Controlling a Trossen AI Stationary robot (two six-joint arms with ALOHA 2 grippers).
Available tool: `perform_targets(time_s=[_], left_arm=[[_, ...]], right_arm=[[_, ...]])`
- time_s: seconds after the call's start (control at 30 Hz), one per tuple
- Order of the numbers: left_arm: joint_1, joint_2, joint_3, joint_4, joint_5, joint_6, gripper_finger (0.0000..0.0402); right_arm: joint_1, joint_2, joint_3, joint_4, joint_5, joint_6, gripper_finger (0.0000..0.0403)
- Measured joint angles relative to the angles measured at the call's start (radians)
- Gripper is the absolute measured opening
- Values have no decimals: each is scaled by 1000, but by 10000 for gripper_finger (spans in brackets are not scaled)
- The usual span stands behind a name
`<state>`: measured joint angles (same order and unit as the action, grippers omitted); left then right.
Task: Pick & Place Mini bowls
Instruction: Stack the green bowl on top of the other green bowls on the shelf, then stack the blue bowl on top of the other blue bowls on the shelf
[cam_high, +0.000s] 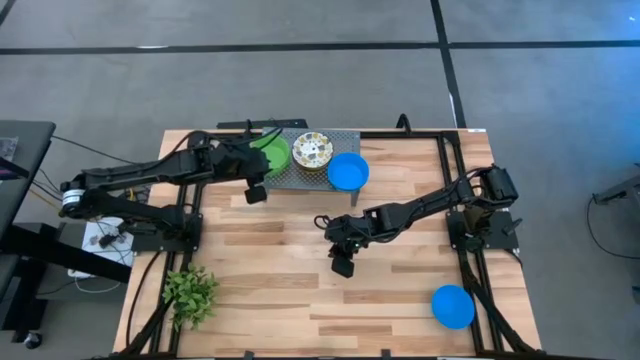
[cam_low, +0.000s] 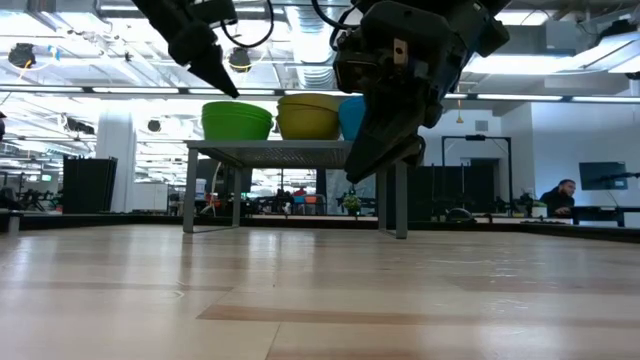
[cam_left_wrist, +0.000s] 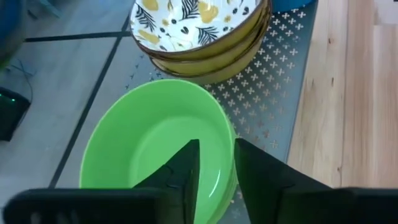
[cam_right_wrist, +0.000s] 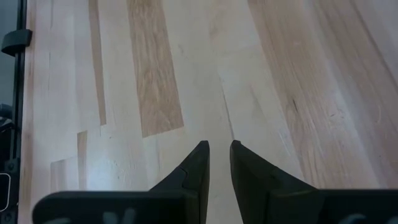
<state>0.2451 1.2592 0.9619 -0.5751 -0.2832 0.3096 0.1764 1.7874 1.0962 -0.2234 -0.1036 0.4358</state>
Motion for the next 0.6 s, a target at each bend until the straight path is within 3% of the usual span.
perform_targets(time_s=[0.43, 0.6], left_arm=[[-99, -52, 0, 18, 0, -33, 109], [-174, -54, 0, 18, 6, -80, 109]], right_arm=[[-15, 0, 0, 0, 55, 51, 51], [-17, 0, 0, 16, 55, -9, 51]])
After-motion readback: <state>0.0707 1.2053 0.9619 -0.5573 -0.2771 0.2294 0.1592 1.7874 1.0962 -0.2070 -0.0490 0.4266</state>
